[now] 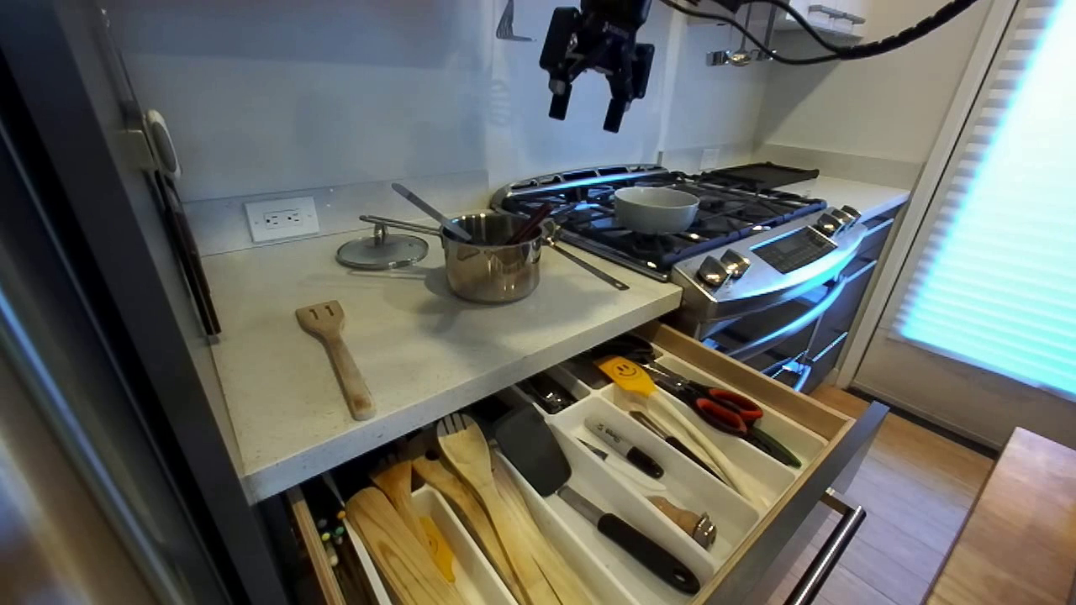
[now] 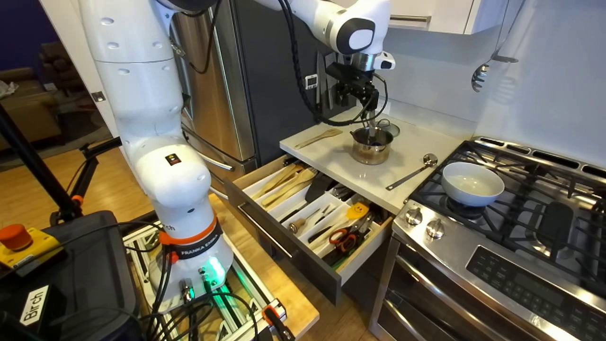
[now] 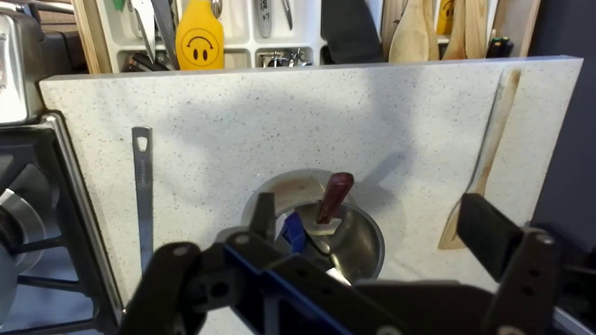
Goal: Put the stirring spoon into the drawer
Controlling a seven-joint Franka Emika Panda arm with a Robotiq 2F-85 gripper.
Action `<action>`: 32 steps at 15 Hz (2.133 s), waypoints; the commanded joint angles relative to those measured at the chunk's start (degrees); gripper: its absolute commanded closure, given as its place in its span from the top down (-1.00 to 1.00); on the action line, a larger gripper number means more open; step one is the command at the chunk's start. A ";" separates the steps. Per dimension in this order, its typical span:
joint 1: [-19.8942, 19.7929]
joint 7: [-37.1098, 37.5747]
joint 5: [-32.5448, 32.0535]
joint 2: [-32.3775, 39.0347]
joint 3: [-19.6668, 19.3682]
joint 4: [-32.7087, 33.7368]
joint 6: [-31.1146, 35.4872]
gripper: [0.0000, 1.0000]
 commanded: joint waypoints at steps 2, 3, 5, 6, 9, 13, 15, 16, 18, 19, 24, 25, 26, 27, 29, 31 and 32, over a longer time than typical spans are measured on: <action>-1.57 0.18 -0.21 1.95 1.46 1.95 -0.71 1.00; -1.37 3.19 -1.20 2.34 1.26 1.44 -1.35 1.00; -1.25 8.29 -2.98 5.76 1.14 3.52 -1.79 1.00; -1.36 9.28 -2.33 7.42 1.36 4.56 -2.67 1.00; -1.31 11.52 -1.19 14.94 2.38 10.27 -5.25 1.00; -1.74 10.00 -1.04 23.76 4.44 21.51 -13.16 1.00; -1.78 9.98 -1.34 27.30 4.97 26.98 -17.25 1.00; -1.63 10.37 -1.69 28.93 5.03 29.54 -19.00 1.00; -1.40 11.05 -2.71 31.87 4.77 33.94 -22.56 1.00; -1.40 11.19 -3.10 33.20 4.61 35.80 -24.64 1.00; -1.89 11.46 -4.54 38.22 4.26 42.06 -29.73 0.28; -2.07 11.12 -4.76 39.11 4.29 43.35 -30.71 0.12; -2.21 10.93 -5.01 39.76 4.28 44.31 -31.49 -0.07; -2.29 10.62 -5.39 40.39 4.27 45.40 -32.46 -0.21; -2.40 10.06 -5.95 41.17 4.43 47.19 -34.11 -0.52; -2.35 9.45 -6.42 41.59 4.62 48.46 -35.29 -0.83; -2.28 9.17 -6.55 41.71 4.74 49.01 -35.81 -0.96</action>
